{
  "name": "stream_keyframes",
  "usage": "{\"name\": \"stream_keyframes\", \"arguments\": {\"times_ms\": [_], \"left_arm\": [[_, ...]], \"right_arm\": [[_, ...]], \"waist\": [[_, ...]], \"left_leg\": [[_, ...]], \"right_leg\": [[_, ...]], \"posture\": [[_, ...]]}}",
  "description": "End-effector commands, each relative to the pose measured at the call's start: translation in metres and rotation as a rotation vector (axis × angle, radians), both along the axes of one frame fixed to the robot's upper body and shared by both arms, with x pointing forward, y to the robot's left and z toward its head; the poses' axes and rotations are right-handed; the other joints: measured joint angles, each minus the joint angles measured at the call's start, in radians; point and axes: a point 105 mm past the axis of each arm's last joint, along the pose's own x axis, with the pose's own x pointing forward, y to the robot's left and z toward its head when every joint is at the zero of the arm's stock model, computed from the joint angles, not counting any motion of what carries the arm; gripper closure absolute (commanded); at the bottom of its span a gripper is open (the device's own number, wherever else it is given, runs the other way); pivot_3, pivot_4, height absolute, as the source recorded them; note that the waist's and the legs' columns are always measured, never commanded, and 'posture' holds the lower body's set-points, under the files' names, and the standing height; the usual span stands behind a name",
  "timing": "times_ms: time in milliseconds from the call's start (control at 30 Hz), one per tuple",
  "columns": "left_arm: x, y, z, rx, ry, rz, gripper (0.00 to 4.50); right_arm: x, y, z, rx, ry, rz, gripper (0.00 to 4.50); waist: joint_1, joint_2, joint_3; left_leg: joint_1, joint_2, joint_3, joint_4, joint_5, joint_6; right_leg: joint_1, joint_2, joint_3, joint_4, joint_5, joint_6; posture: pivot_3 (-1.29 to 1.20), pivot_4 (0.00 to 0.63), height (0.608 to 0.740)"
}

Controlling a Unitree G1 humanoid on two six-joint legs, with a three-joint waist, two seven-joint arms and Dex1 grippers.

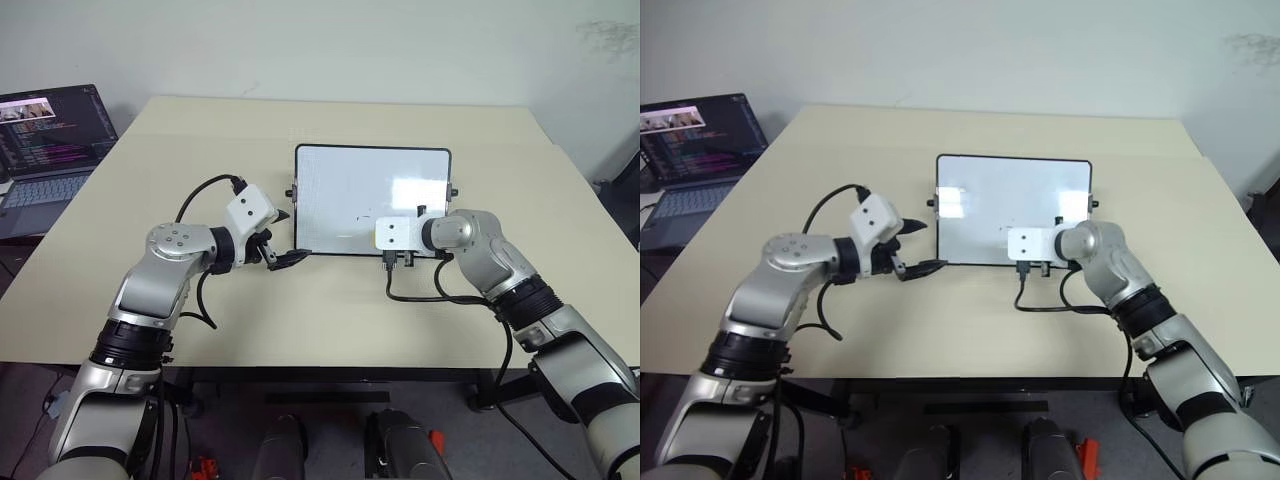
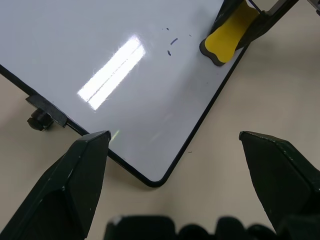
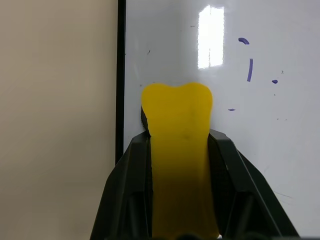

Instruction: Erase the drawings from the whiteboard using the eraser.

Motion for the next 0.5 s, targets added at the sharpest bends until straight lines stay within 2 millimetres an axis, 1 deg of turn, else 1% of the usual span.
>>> {"name": "stream_keyframes", "arguments": {"times_ms": [33,133,367,433,500], "left_arm": [[0.001,-0.004,0.017,-0.005,-0.069,-0.021,0.00],[0.001,-0.004,0.016,-0.005,-0.069,-0.021,0.00],[0.000,-0.005,0.017,-0.005,-0.071,-0.023,0.00],[0.000,-0.005,0.017,-0.006,-0.072,-0.025,0.00],[0.001,-0.005,0.017,-0.005,-0.072,-0.026,0.00]], "right_arm": [[0.019,-0.010,0.024,0.026,-0.118,-0.090,3.40],[0.027,-0.009,0.036,0.063,-0.176,-0.121,3.40],[0.034,-0.008,0.049,0.092,-0.234,-0.134,3.40],[0.031,0.001,0.051,0.128,-0.217,-0.113,3.40],[0.024,0.016,0.048,0.151,-0.175,-0.063,3.40]], "waist": [[-0.003,0.000,0.000],[-0.002,0.000,0.000],[-0.001,0.000,0.000],[-0.002,0.000,0.000],[-0.004,0.000,0.000]], "left_leg": [[0.000,0.000,0.000,0.000,0.000,0.000],[0.000,0.000,0.000,0.000,0.000,0.000],[0.000,0.000,0.000,0.000,0.000,0.000],[0.000,0.000,0.000,0.000,0.000,0.000],[0.000,0.000,0.000,0.000,0.000,0.000]], "right_leg": [[0.000,0.000,0.000,0.000,0.000,0.000],[0.000,0.000,0.000,0.000,0.000,0.000],[0.000,0.000,0.000,0.000,0.000,0.000],[0.000,0.000,0.000,0.000,0.000,0.000],[0.000,0.000,0.000,0.000,0.000,0.000]], "posture": [[0.00,0.150,0.740],[0.00,0.150,0.740],[0.00,0.150,0.740],[0.00,0.150,0.740],[0.00,0.150,0.740]]}}
